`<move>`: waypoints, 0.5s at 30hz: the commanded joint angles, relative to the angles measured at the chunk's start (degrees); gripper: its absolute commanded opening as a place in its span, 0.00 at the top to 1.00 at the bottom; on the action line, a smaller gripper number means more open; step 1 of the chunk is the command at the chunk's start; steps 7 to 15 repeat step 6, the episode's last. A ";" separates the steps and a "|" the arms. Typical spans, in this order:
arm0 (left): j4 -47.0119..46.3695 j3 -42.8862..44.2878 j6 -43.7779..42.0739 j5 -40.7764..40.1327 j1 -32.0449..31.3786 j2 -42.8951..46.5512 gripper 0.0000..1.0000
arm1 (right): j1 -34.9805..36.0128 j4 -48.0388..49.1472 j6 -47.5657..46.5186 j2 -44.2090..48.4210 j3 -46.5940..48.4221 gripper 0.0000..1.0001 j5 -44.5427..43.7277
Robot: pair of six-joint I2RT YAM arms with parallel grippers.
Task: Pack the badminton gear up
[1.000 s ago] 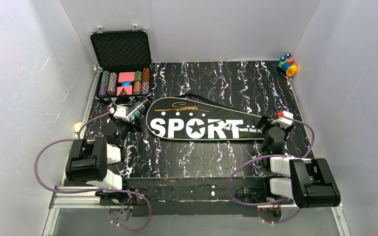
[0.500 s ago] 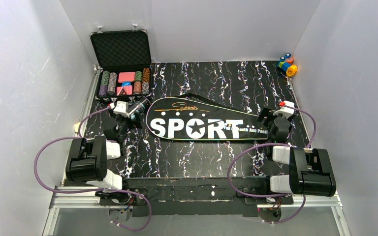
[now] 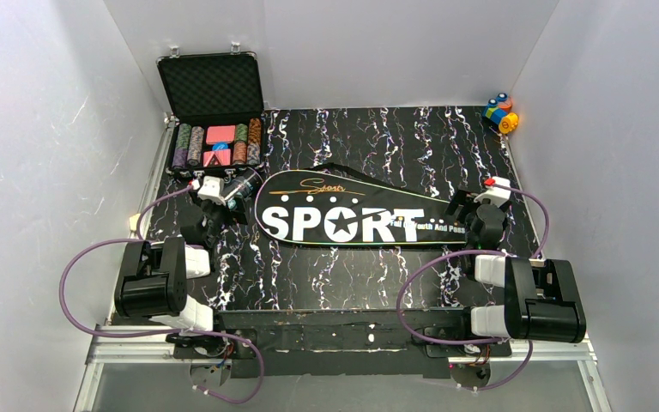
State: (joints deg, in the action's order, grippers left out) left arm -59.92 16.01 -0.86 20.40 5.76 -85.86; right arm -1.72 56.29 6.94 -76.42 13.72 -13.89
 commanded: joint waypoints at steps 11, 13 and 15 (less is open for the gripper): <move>0.18 0.18 -0.65 -0.38 -0.48 0.52 0.02 | -0.04 1.45 0.12 0.77 0.16 0.08 0.10; 0.18 0.18 -0.65 -0.38 -0.48 0.52 0.02 | -0.04 1.45 0.12 0.77 0.16 0.08 0.10; 0.18 0.18 -0.65 -0.38 -0.48 0.52 0.02 | -0.04 1.45 0.12 0.77 0.16 0.08 0.10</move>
